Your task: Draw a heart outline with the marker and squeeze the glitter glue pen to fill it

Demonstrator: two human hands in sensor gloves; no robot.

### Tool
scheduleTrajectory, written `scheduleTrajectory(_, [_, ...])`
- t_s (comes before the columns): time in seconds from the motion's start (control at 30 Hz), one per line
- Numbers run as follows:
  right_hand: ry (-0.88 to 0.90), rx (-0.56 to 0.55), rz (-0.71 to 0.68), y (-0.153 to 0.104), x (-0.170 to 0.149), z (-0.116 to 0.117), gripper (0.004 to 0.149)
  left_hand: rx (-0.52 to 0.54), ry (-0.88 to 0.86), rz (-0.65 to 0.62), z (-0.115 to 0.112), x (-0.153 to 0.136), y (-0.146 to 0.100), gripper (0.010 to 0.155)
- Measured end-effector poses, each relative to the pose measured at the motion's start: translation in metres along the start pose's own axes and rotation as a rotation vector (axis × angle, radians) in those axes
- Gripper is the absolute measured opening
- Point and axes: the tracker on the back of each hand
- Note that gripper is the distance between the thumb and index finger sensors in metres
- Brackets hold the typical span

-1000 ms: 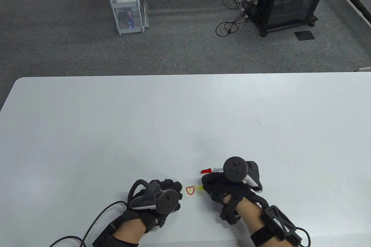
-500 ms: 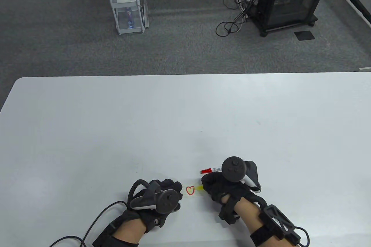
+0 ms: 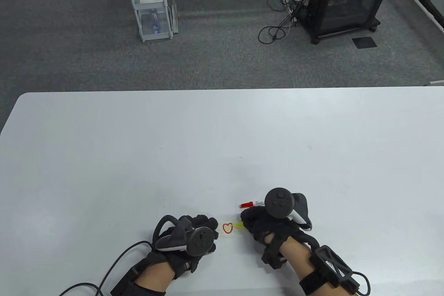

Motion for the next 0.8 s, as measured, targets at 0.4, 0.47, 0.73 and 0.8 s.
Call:
scheduleTrajectory(0.4, [0.002, 0.002, -0.007, -0.0002, -0.0002, 0.0002, 0.042, 0.0, 0.001, 0.0, 0.0, 0.0001, -0.0001, 0.046])
scheduleTrajectory(0.47, [0.004, 0.003, -0.006, -0.0002, -0.0004, 0.0001, 0.042, 0.0, 0.001, 0.0, 0.0, 0.0001, -0.0001, 0.046])
scheduleTrajectory(0.73, [0.055, -0.036, -0.001, -0.0031, -0.005, -0.0025, 0.043, 0.001, 0.0, 0.001, 0.0002, -0.0002, -0.0002, 0.046])
scheduleTrajectory(0.8, [0.055, -0.032, -0.009, -0.0032, -0.0051, -0.0027, 0.044, 0.001, 0.0, 0.001, 0.0002, 0.0, -0.0001, 0.046])
Point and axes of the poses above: the tracker on the back of each hand, its own x axis roughly to the thumb side, its own y axis roughly from the wrist to the fingertips, z = x × y, and after that the axes turned 13 degrees about -z, right-handed
